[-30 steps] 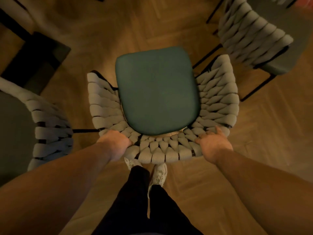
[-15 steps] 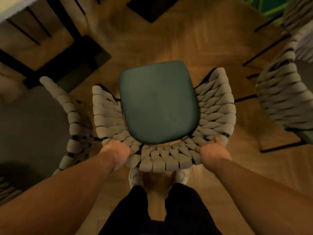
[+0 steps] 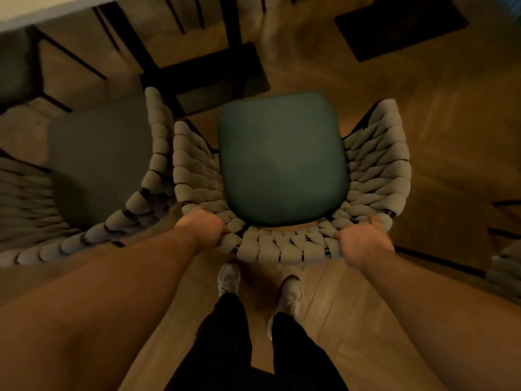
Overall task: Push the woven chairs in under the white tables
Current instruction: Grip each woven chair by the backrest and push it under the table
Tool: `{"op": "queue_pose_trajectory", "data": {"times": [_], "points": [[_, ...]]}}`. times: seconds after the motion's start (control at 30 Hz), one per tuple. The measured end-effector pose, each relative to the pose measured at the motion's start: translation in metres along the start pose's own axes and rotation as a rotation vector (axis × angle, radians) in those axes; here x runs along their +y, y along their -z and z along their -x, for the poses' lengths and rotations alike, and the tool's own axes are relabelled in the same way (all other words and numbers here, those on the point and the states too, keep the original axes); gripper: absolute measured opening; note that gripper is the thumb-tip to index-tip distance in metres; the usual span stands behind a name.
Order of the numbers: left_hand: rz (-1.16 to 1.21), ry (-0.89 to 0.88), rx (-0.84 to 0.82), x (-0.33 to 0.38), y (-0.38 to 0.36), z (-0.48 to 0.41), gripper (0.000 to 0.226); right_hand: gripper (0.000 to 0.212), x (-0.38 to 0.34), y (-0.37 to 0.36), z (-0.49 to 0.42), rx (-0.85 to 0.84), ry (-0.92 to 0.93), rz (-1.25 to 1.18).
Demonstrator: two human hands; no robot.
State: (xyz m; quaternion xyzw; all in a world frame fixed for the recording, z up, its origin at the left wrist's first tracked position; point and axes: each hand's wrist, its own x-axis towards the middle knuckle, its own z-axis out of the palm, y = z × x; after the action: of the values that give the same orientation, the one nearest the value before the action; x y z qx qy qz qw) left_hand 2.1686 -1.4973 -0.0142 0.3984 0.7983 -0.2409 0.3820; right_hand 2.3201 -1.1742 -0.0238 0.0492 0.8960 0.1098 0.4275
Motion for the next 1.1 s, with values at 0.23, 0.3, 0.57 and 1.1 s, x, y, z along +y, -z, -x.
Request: {"op": "queue_pose_trajectory", "data": {"times": [0.23, 0.3, 0.57, 1.1], "points": [[0.064, 0.079, 0.041, -0.014, 0.015, -0.023, 0.035, 0.044, 0.025, 0.054, -0.042, 0.024, 0.041, 0.085], [0.091, 0.098, 0.068, -0.018, 0.019, -0.028, 0.034, 0.044, 0.03, 0.069, -0.052, 0.034, 0.045, 0.112], [0.162, 0.132, 0.073, -0.05, 0.051, -0.048, 0.034, 0.045, 0.04, 0.119, -0.084, -0.001, 0.032, 0.171], [0.146, 0.108, 0.143, -0.082, 0.061, -0.079, 0.045, 0.046, 0.045, 0.139, -0.121, 0.068, -0.038, 0.125]]}}
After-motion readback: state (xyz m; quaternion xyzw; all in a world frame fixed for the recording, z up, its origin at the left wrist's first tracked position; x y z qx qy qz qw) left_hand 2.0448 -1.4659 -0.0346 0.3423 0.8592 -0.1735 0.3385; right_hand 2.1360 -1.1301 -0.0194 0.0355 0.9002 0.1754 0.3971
